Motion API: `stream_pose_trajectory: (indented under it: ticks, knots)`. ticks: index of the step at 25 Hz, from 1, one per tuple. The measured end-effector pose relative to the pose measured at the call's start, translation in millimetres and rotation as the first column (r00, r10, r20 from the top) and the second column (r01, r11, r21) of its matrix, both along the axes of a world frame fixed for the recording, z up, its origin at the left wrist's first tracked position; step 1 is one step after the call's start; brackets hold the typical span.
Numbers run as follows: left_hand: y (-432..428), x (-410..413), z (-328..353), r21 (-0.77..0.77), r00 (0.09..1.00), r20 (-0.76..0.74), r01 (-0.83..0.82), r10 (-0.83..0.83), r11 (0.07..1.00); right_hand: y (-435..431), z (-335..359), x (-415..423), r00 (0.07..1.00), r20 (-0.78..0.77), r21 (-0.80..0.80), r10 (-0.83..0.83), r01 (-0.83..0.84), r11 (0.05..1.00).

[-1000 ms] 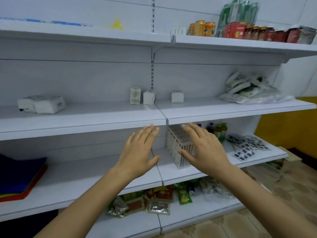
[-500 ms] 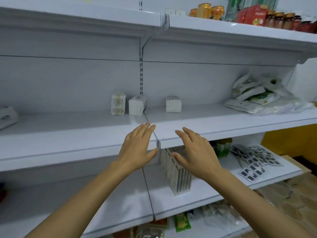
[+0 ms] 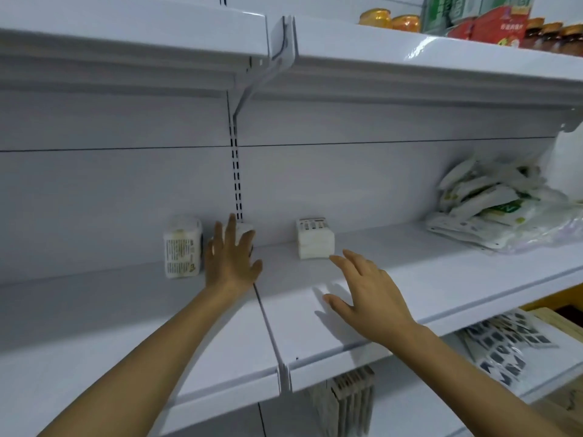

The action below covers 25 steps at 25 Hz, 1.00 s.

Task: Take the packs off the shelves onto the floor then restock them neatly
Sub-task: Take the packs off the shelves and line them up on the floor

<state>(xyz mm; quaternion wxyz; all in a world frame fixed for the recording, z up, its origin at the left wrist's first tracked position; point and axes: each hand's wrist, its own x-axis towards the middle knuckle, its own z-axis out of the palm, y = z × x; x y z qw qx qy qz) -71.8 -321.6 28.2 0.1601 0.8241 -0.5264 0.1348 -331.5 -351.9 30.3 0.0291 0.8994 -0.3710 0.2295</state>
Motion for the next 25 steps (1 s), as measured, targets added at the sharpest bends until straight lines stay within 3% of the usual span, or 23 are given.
stream_pose_trajectory:
  ticks: [8,12,15,18,20,22,25]
  knots:
    - [-52.4,37.0,6.7,-0.013,0.966,0.079,-0.245,0.245,0.969,-86.5,8.9,16.0,0.997,-0.001,-0.006,0.078,-0.078,0.997]
    - [-57.8,29.9,3.3,-0.067,0.978,-0.148,-0.161,0.150,0.985,-122.3,1.4,24.1,0.988,0.069,0.021,0.139,-0.141,0.990]
    - [-56.0,3.3,7.1,-0.093,0.946,-0.322,-0.066,0.033,0.994,-146.1,0.9,38.8,0.984,0.036,0.062,0.172,-0.174,0.983]
    - [-52.1,-30.7,4.0,-0.167,0.927,-0.374,-0.056,-0.011,0.984,-161.9,7.8,58.4,0.966,0.100,0.031,0.239,-0.243,0.969]
    - [-47.1,-52.7,-4.4,-0.306,0.916,-0.402,-0.131,-0.004,0.943,-171.7,11.5,71.4,0.942,0.176,-0.003,0.284,-0.288,0.958]
    - [-45.7,-63.3,-22.8,-0.460,0.859,-0.510,-0.221,-0.052,0.860,-182.0,12.6,85.1,0.935,0.201,-0.031,0.293,-0.293,0.955]
    - [-45.0,-63.9,-50.2,-0.506,0.641,-0.740,-0.333,-0.202,0.796,-190.5,2.8,102.8,0.965,0.107,0.107,0.239,-0.250,0.962]
